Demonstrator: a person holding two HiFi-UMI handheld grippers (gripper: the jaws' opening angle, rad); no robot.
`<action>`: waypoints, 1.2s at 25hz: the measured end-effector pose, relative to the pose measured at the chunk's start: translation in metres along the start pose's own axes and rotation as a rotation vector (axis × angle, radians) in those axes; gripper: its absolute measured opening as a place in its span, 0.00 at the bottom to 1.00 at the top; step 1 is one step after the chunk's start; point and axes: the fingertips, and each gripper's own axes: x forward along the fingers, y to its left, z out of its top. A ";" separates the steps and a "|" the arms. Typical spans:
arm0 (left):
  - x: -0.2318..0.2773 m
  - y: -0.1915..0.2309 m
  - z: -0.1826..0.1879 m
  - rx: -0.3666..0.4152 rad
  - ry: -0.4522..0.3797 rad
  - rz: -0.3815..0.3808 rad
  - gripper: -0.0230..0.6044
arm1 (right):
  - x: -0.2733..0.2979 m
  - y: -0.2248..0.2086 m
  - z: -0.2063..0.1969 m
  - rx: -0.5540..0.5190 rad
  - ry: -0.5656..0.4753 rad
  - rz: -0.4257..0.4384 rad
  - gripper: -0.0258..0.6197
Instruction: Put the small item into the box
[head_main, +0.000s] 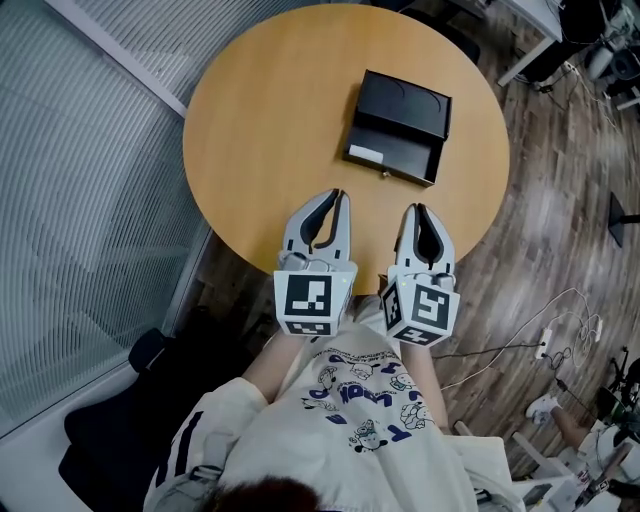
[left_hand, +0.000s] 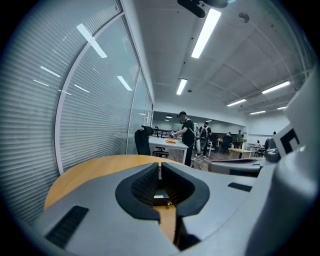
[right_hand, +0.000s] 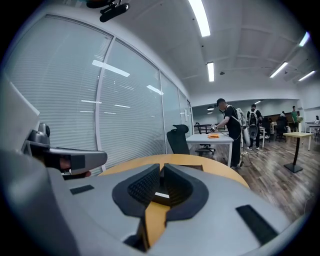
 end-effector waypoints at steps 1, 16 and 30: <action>0.003 0.001 -0.001 -0.003 0.005 0.003 0.08 | 0.003 -0.001 -0.001 -0.002 0.006 0.002 0.11; 0.050 0.023 -0.017 -0.057 0.082 0.080 0.08 | 0.068 -0.015 -0.008 -0.040 0.101 0.088 0.11; 0.087 0.031 -0.048 -0.135 0.179 0.175 0.08 | 0.129 -0.021 -0.044 -0.110 0.279 0.266 0.11</action>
